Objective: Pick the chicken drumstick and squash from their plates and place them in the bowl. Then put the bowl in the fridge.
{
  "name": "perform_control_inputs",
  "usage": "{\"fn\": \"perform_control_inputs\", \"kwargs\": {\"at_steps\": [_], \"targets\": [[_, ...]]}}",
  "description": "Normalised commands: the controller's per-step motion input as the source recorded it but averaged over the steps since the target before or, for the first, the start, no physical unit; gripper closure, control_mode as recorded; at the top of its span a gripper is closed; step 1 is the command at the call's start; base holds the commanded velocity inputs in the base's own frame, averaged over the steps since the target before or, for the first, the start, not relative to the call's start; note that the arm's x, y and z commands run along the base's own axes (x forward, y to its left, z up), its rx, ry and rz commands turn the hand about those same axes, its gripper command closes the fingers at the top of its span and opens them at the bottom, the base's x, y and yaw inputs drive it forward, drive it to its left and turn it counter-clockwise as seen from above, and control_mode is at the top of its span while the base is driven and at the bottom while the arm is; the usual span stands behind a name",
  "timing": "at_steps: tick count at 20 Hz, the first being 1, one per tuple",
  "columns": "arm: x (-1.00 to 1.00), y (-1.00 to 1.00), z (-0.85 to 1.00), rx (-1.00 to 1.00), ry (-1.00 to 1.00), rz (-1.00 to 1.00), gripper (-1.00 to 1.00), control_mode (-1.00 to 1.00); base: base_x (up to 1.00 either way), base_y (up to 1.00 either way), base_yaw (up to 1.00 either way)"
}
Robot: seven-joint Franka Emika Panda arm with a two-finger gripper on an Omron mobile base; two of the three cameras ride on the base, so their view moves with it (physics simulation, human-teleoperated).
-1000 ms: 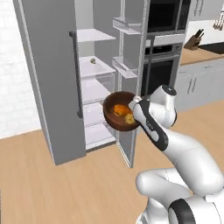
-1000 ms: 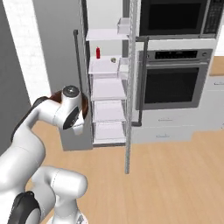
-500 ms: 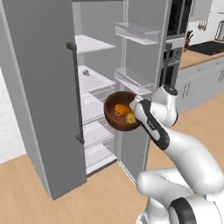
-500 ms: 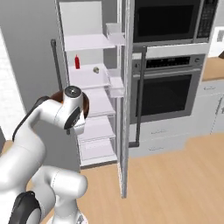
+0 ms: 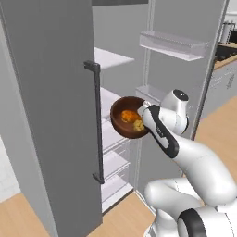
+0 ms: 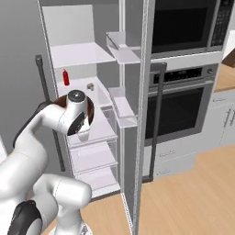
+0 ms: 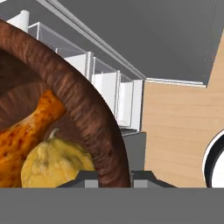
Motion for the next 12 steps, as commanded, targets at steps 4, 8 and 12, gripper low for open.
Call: {"fn": "perform_control_inputs", "kwargs": {"at_steps": [4, 8, 12], "targets": [[0.00, 0.00, 0.00, 0.00, 0.00, 0.00, 1.00, 1.00, 0.57, 0.01, -0.04], [0.00, 0.00, 0.00, 0.00, 0.00, 0.00, 1.00, 1.00, 0.64, 0.06, -0.03], [0.00, 0.00, 0.00, 0.00, 0.00, 0.00, 1.00, 1.00, 0.69, 0.00, 0.00]]}}
